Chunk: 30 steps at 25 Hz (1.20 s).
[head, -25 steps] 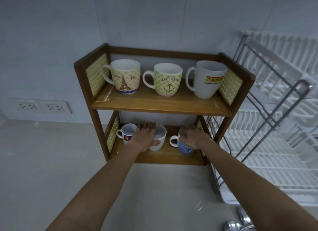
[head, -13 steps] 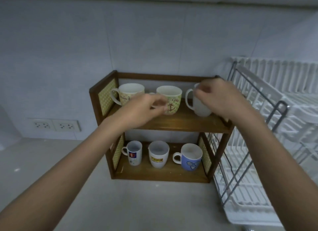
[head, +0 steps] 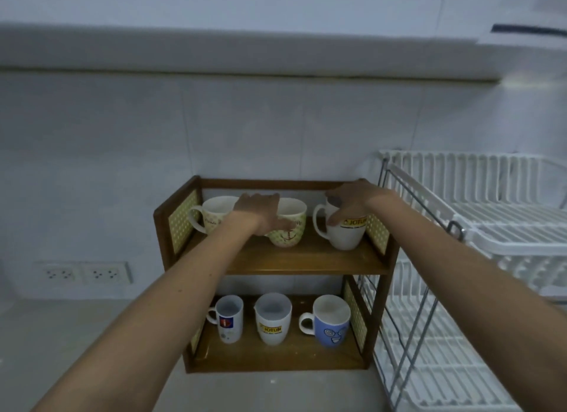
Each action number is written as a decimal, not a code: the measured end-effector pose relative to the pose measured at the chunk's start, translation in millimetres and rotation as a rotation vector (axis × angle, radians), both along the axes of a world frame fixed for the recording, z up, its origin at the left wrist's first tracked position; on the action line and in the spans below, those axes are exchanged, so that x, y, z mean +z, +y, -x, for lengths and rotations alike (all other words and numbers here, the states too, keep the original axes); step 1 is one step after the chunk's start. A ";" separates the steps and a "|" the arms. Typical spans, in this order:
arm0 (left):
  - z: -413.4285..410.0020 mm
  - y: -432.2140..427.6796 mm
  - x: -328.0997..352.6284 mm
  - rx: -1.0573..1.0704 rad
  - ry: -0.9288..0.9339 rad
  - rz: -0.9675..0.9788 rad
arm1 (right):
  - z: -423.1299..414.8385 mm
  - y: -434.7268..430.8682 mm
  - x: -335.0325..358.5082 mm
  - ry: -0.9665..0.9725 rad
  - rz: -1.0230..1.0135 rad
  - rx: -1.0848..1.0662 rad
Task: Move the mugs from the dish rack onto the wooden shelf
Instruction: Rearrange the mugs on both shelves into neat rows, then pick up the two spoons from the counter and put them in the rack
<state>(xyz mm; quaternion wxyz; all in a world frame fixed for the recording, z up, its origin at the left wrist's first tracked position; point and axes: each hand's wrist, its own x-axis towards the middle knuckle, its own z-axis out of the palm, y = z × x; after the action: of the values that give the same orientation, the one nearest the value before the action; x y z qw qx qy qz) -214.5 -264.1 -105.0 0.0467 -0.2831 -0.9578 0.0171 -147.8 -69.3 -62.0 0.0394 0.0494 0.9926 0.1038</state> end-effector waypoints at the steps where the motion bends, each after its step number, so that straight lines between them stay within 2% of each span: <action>1: -1.0 -2.2 1.0 -0.019 0.003 -0.015 | -0.7 1.1 -1.0 -0.018 0.013 -0.002; 4: 6.0 -25.8 8.3 0.026 0.033 -0.057 | -2.8 -0.2 -6.3 0.006 0.092 -0.016; 7: 18.1 -61.8 9.4 0.162 -0.019 0.099 | -3.4 -25.7 -22.1 0.234 0.084 0.092; 9: 19.3 -76.7 0.9 0.171 -0.088 0.121 | -2.8 -49.9 -34.3 0.262 0.029 0.188; 12: 12.4 -81.5 -6.7 0.131 -0.002 0.018 | -5.2 -70.2 -50.9 0.267 -0.018 0.185; 15: -20.8 -77.5 -19.2 0.085 0.159 -0.098 | -34.1 -77.6 -70.5 0.522 0.133 0.160; 17: -61.2 -72.2 -47.7 0.032 0.294 -0.294 | -72.4 -79.7 -95.4 0.734 0.251 0.200; 19: -119.1 -59.7 -89.1 -0.032 0.317 -0.534 | -123.3 -75.6 -130.2 0.810 0.378 0.235; 21: -181.2 -42.9 -134.9 -0.048 0.220 -0.750 | -179.8 -64.3 -170.1 0.813 0.515 0.228; 23: -240.1 -22.8 -181.0 -0.065 0.099 -0.846 | -238.1 -44.7 -210.6 0.792 0.623 0.216; 27: -339.2 36.3 -251.1 -0.086 -0.253 -0.794 | -340.7 24.1 -282.3 0.690 0.629 0.125; 30: -382.4 90.8 -281.7 -0.096 -0.452 -0.705 | -378.6 85.4 -314.7 0.470 0.596 -0.045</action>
<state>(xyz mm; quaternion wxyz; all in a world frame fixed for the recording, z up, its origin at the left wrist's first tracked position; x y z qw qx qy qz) 167.9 -173.4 -386.8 -0.0695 -0.2905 -0.8770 -0.3765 230.8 16.2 -376.7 -0.1743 0.0800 0.9599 -0.2044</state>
